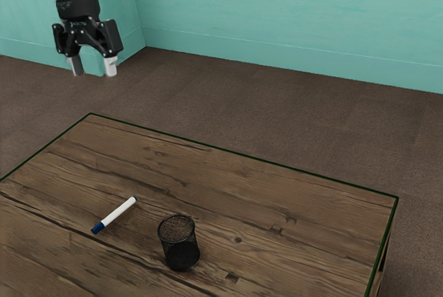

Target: Put the marker into the pen holder.

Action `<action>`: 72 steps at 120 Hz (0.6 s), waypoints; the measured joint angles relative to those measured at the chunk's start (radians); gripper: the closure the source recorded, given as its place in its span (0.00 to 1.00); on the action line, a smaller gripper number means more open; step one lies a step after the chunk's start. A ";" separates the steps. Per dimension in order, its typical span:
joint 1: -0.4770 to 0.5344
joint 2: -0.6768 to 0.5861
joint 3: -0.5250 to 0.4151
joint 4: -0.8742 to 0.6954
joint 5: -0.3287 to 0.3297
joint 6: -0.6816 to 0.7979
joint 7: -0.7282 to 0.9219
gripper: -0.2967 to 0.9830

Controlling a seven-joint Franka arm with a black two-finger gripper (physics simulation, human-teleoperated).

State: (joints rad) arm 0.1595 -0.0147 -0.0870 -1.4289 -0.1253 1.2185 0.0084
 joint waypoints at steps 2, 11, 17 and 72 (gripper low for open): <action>0.005 -0.003 -0.003 0.001 0.003 0.013 -0.001 0.23; 0.008 -0.025 0.000 -0.014 0.022 0.064 -0.005 0.23; -0.028 -0.082 0.029 -0.130 0.038 0.107 -0.008 0.23; -0.049 -0.145 0.169 -1.009 0.166 0.787 -0.005 0.27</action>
State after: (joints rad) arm 0.1107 -0.1600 0.0818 -2.4375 0.0411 2.0057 0.0038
